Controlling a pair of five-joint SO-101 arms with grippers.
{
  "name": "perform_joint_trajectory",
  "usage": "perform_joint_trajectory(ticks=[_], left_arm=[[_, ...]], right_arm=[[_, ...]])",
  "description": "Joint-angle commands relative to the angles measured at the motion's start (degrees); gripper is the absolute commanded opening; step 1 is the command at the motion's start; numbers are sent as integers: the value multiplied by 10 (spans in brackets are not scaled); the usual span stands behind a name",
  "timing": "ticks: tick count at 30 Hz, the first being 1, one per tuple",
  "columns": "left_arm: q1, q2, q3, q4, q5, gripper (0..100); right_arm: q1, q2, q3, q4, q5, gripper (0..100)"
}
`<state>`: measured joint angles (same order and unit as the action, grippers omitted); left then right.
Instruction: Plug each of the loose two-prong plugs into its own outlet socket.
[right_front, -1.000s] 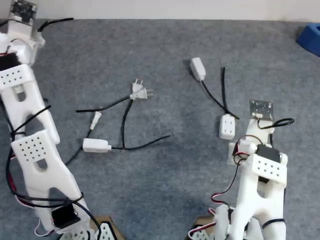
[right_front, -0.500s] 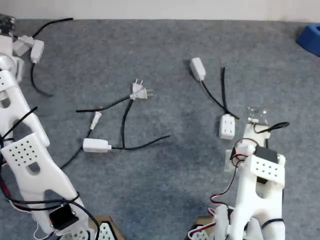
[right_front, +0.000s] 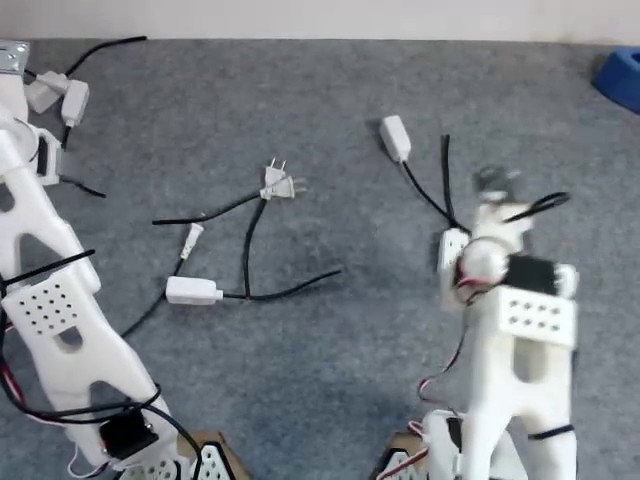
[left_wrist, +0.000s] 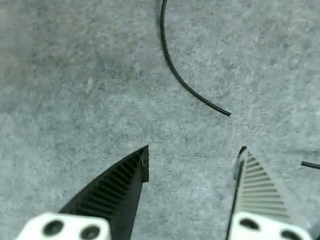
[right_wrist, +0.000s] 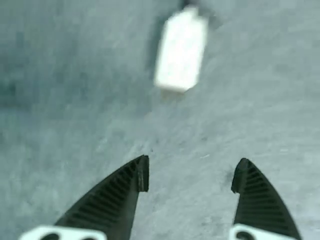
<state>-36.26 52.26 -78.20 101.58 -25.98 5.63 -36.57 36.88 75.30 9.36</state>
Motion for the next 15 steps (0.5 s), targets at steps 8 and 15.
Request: perform_joint_trajectory(ticks=[8, 15], left_arm=[[93, -46, 37, 9, 71, 274], [245, -151, 288, 9, 24, 274]], right_arm=[[16, 284, -260, 37, -5, 267], [72, 385, -418, 81, -74, 267]])
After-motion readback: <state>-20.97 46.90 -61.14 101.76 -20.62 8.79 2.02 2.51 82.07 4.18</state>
